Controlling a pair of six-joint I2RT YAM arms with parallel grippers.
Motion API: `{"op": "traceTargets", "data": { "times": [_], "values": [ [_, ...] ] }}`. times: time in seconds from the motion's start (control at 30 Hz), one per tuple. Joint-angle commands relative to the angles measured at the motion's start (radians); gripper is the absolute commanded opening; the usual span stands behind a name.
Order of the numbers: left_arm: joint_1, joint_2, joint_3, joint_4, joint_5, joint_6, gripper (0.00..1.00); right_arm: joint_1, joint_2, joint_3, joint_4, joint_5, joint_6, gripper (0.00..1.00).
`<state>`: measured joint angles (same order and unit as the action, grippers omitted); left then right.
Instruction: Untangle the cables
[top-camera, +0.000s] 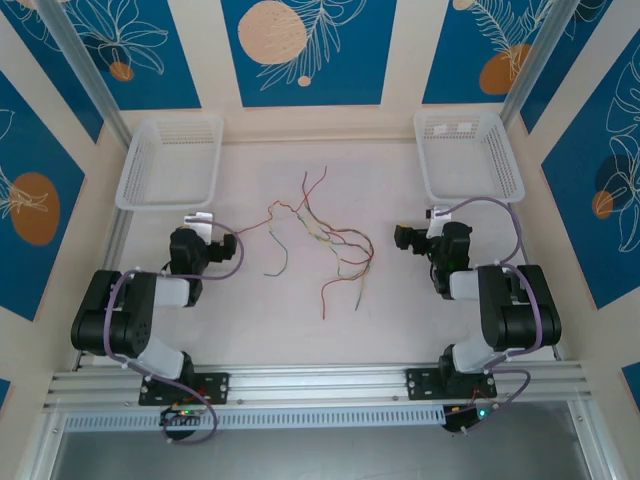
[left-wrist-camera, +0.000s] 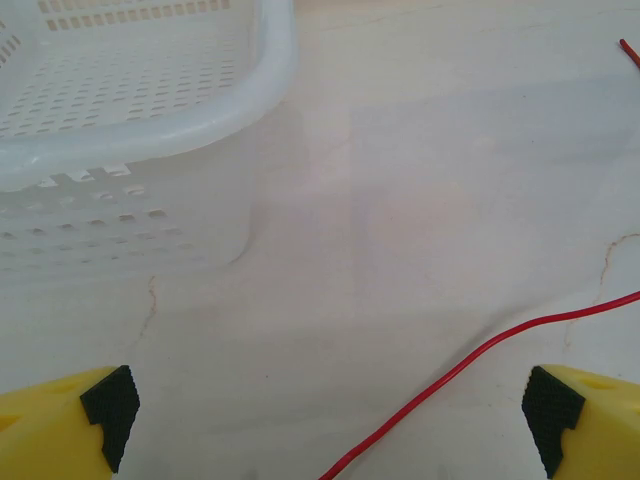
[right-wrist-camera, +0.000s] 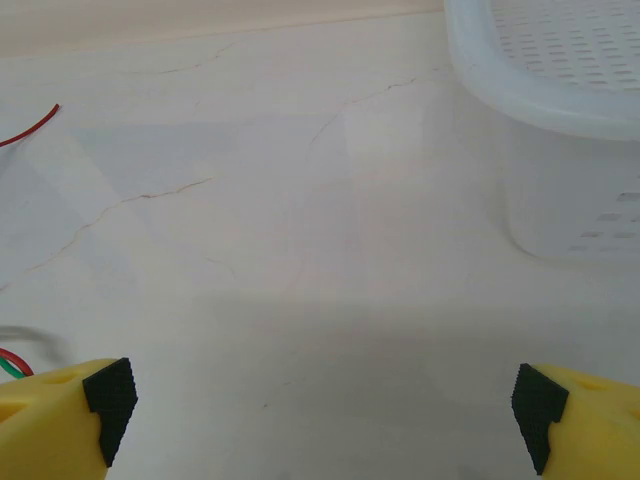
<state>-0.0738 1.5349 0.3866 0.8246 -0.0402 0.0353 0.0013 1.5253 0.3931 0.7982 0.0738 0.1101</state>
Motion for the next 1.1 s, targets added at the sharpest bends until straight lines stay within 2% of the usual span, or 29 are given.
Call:
{"op": "traceTargets", "data": {
  "times": [0.0,0.7,0.73,0.77,0.8,0.83,0.87,0.9,0.93,0.97,1.0,1.03,1.07],
  "values": [
    [0.011,0.001,0.020,-0.001,0.022,0.015,1.00,-0.006,-0.002,0.025,0.006,-0.012,-0.017,0.99],
    [0.015,0.004,0.024,-0.007,0.032,0.011,1.00,-0.012,-0.002,0.031,-0.004,-0.026,-0.011,0.99],
    [0.016,0.000,0.020,-0.002,0.031,0.011,1.00,-0.011,-0.007,0.026,0.015,-0.020,-0.006,0.99],
    [0.013,-0.019,0.022,-0.001,0.002,0.008,1.00,0.001,-0.059,0.038,-0.038,0.014,-0.004,0.99],
    [0.002,-0.089,0.063,-0.155,-0.049,0.002,1.00,0.018,-0.138,0.082,-0.193,0.046,-0.017,0.99],
    [-0.003,-0.172,0.167,-0.427,-0.108,-0.044,1.00,0.028,-0.218,0.173,-0.389,0.092,0.028,0.99],
    [-0.005,-0.228,0.268,-0.639,-0.167,-0.095,1.00,0.017,-0.272,0.250,-0.564,0.136,0.143,0.99],
    [-0.014,-0.271,0.337,-0.758,-0.207,-0.140,0.98,0.001,-0.306,0.331,-0.695,0.140,0.262,0.99],
    [-0.030,-0.321,0.390,-0.841,-0.219,-0.188,0.96,-0.027,-0.331,0.401,-0.816,0.043,0.349,0.99],
    [-0.051,-0.367,0.424,-0.882,-0.172,-0.206,0.90,-0.056,-0.344,0.430,-0.842,-0.156,0.361,0.99],
    [-0.075,-0.402,0.446,-0.898,-0.139,-0.218,0.84,-0.059,-0.350,0.437,-0.829,-0.296,0.362,1.00],
    [-0.114,-0.429,0.471,-0.918,-0.122,-0.243,0.79,-0.041,-0.345,0.450,-0.821,-0.391,0.363,0.96],
    [-0.159,-0.435,0.498,-0.933,-0.087,-0.258,0.78,-0.003,-0.324,0.487,-0.878,-0.393,0.367,0.92]
  ]
}}
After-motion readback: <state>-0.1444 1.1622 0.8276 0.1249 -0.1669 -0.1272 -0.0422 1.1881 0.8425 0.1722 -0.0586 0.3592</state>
